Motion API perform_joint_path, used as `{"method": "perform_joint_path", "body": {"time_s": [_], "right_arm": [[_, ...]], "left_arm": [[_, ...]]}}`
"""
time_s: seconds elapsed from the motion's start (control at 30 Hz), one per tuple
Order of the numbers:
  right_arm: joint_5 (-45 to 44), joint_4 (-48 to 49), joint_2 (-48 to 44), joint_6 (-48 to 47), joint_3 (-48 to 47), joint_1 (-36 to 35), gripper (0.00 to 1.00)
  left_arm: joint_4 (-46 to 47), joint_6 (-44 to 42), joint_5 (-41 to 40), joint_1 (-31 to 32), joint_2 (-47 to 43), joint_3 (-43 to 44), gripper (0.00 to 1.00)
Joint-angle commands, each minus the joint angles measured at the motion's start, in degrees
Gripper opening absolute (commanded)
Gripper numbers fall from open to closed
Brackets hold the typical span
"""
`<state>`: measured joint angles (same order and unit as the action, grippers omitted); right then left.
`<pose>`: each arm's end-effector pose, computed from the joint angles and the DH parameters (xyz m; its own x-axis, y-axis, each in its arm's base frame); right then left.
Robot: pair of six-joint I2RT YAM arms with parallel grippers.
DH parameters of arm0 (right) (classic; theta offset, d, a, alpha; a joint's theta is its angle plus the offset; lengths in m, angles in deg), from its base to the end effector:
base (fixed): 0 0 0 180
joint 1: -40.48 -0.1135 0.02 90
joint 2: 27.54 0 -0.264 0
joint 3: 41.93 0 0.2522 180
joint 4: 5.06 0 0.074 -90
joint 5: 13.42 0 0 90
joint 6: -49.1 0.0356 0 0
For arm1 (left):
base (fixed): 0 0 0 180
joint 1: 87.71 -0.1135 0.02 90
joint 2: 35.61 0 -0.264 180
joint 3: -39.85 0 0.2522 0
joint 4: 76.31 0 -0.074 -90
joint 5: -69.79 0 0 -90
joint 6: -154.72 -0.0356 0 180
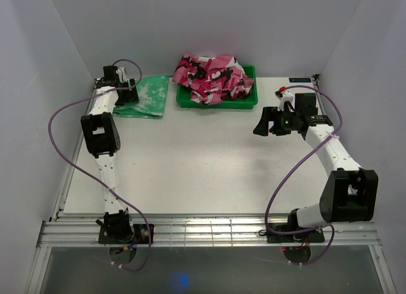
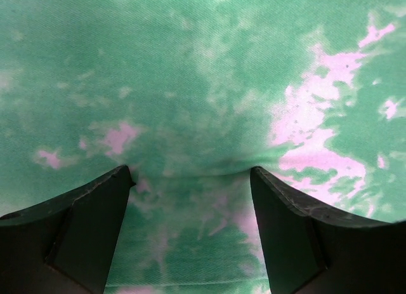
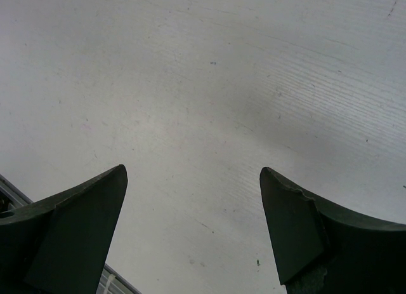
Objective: Fold and stack the trousers
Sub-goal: Neatly place the folded trousers to the corner
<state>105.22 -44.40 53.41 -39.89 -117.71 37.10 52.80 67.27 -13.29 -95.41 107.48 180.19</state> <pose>0.3032 0.0350 0.2777 -0.7066 -0.0262 -0.7071 -0.3806 0.8566 0.3485 0.5435 0.0692 0.1719 -0.7945 -0.1520 -0.5880 -0.0977 0.9876 -0.1233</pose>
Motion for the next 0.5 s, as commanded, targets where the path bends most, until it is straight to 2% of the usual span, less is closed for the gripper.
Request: {"method": "perform_joint_path", "body": {"time_s": [0.0,0.33,0.47], "right_arm": [[0.45,0.8,0.0,-0.75,-1.0,0.3,0.9],[0.27,0.8,-1.14,-0.75,-0.12,0.21,0.9],[0.71,0.62,-1.84,-0.75,-0.38,0.21,0.9]], "left_arm": [[-1.02,5.89,7.32,1.99,5.09,-1.96,0.86],[-0.58,12.13,6.97,1.82,6.94,0.77,0.87],[0.82,12.57,8.63,1.9,4.32,1.03,0.93]]}}
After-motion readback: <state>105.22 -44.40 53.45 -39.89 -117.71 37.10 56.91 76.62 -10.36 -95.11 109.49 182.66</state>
